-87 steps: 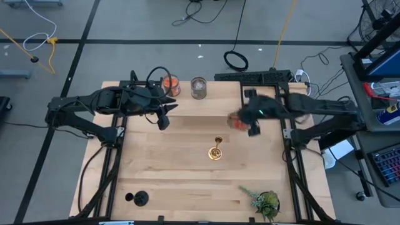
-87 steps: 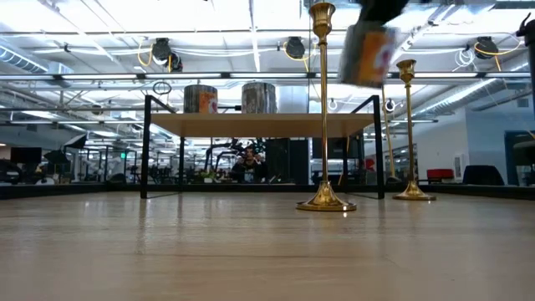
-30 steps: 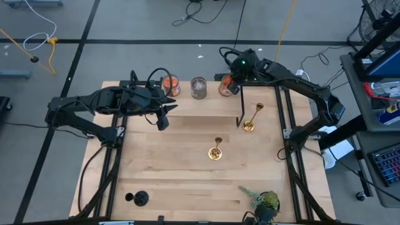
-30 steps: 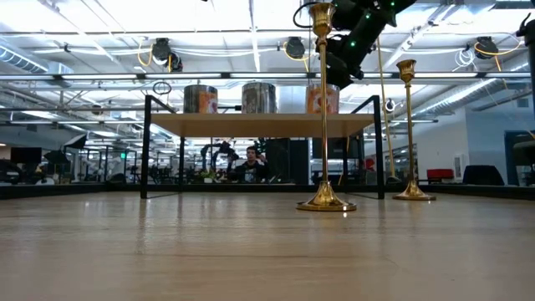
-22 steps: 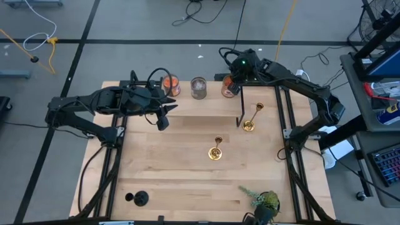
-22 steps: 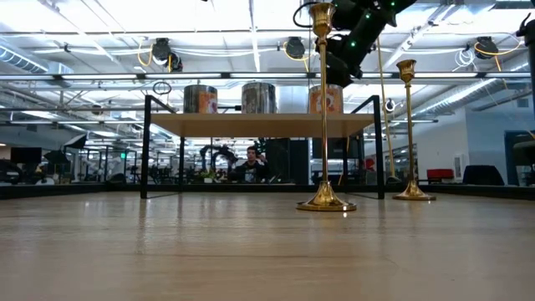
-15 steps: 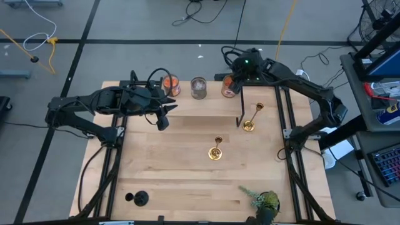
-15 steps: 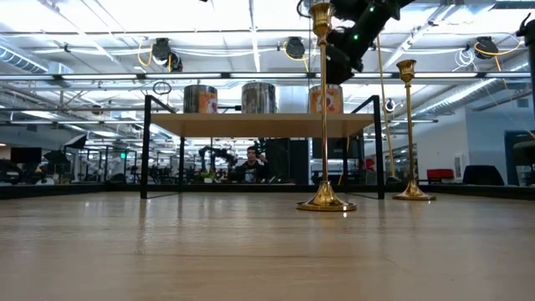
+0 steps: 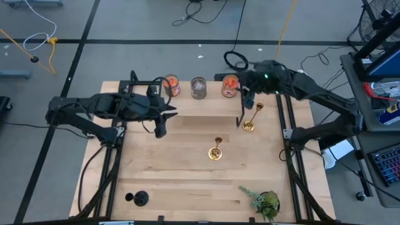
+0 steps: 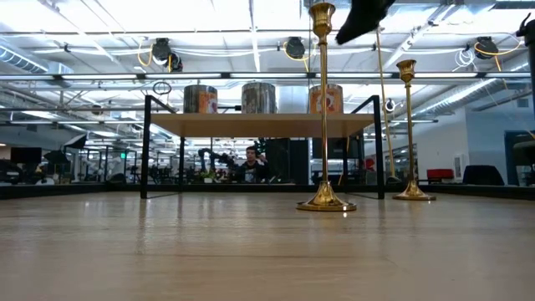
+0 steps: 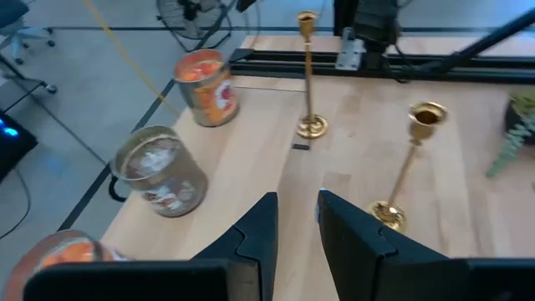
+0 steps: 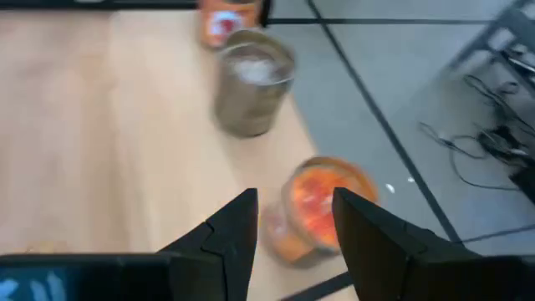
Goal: Pick & Place candle stick holders
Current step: Put the top brown candle holder on the shelf
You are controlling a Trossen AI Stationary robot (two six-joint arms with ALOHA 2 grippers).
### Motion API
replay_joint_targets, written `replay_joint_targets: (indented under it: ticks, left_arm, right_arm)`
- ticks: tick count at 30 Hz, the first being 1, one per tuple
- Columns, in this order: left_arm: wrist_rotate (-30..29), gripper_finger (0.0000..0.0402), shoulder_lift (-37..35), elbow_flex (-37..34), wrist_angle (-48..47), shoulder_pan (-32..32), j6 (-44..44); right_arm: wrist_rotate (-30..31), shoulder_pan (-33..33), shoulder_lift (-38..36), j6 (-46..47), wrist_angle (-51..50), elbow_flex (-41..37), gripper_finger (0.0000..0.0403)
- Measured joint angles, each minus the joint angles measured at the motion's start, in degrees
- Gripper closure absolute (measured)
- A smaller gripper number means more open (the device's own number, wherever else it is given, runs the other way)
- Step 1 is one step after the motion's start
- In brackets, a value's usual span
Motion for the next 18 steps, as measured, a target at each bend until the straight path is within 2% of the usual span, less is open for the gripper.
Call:
replay_joint_targets:
  ticks: [3, 6, 9, 13, 18]
  left_arm:
    - [0.0, 0.0309, -0.6, 0.0, -1.14, -2.02, 0.82]
    - [0.0, 0.0309, -1.69, -0.05, -1.52, -3.79, 0.37]
    - [-0.79, 0.0309, -3.6, -1.79, -1.03, -5.51, 0.01]
    - [-5.05, 0.0309, -7.72, -7.78, 1.91, -7.49, -1.68]
    - [-5.47, 0.0309, -12.65, -17.19, 8.16, -7.76, -4.14]
  right_arm:
    - [0.08, 3.67, -2.82, 0.56, -4.78, 0.0, 0.0245]
    - [0.08, 6.89, -5.86, 5.03, -7.94, -0.5, 0.0242]
    - [0.15, 9.91, -9.65, 8.05, -8.18, -4.21, 0.024]
    - [0.11, 13.17, -15.15, 12.17, -6.95, -11.35, 0.0241]
    - [0.01, 17.58, -21.37, 15.08, -6.48, -19.97, 0.024]
